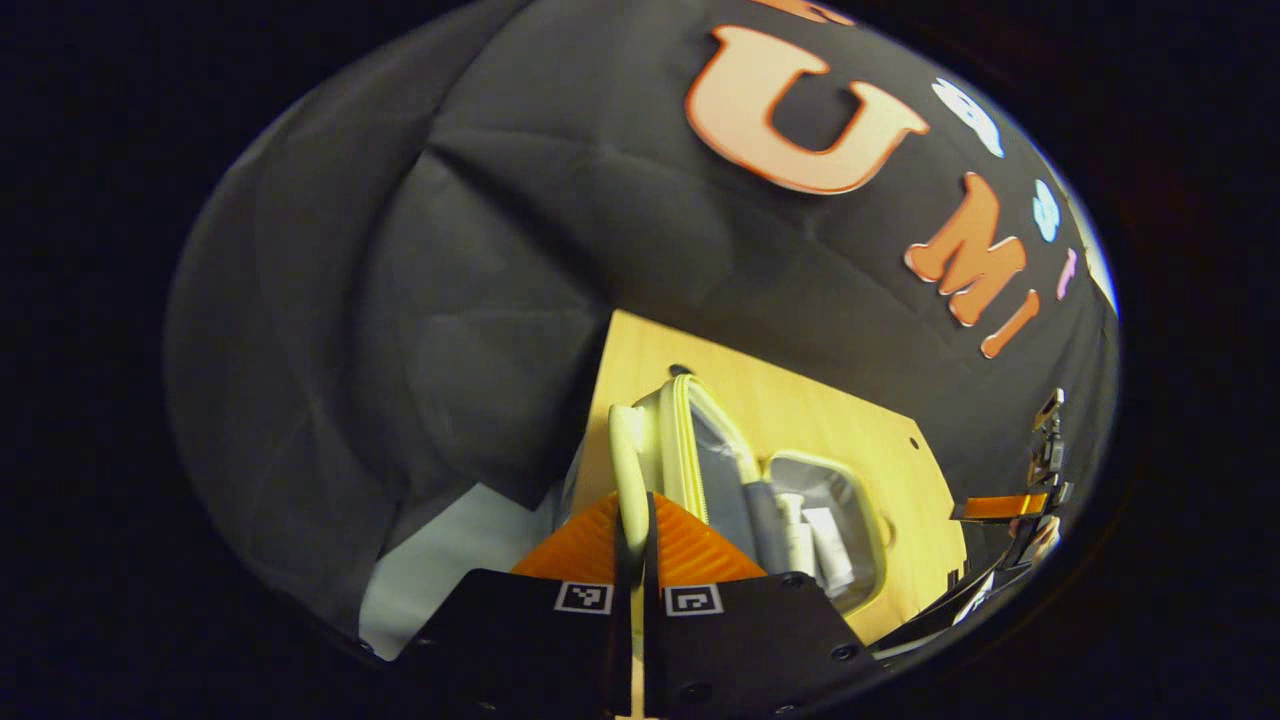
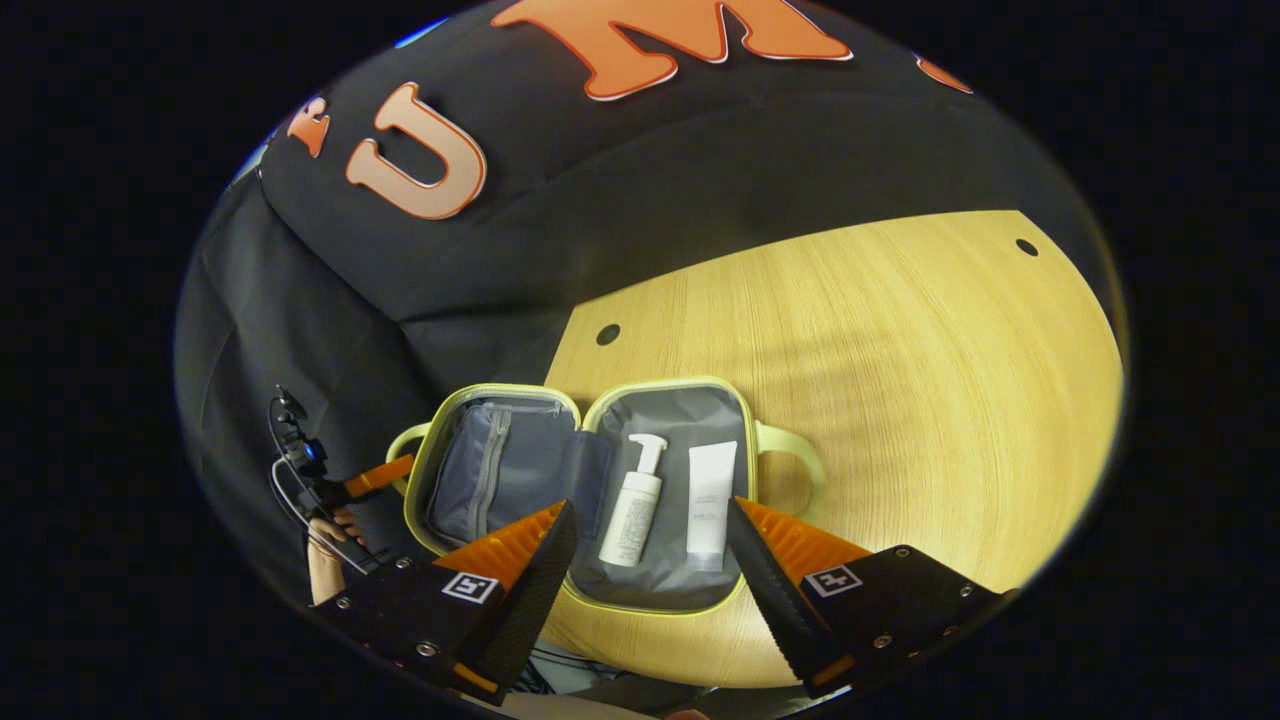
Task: First open the suitcase, pack the skin care products into it, and then close the suitcase.
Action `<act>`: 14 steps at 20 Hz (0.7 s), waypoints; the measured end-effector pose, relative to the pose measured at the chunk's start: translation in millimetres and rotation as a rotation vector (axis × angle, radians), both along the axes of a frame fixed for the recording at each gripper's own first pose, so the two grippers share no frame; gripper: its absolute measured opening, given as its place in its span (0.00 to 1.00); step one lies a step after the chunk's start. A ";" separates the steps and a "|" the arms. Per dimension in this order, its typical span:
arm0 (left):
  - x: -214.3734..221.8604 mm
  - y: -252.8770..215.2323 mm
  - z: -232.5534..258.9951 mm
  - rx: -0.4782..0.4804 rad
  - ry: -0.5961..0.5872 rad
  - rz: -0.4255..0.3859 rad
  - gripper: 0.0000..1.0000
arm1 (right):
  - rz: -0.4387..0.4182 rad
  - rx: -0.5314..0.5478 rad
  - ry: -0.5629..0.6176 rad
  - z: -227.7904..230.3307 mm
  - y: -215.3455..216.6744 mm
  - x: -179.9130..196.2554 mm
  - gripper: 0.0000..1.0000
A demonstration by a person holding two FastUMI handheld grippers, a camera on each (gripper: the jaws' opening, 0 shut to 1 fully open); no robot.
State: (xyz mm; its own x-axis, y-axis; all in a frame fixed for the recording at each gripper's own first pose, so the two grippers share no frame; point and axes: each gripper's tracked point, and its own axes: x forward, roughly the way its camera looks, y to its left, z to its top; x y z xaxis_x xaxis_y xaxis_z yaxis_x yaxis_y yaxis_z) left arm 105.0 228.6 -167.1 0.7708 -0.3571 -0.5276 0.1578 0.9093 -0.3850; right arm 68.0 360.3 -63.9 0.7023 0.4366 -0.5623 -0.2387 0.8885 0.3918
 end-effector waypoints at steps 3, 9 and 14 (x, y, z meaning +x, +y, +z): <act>-15.4 -64.3 64.2 0.041 -0.078 -0.094 0.05 | -0.006 0.042 -0.076 32.8 -23.2 9.2 0.95; -28.3 -207.1 114.2 0.111 -0.142 -0.267 0.05 | -0.049 0.016 -0.280 102.4 -109.5 21.3 0.95; -30.0 -330.7 91.5 0.115 -0.103 -0.376 0.05 | -0.117 -0.050 -0.397 130.7 -193.0 7.6 0.95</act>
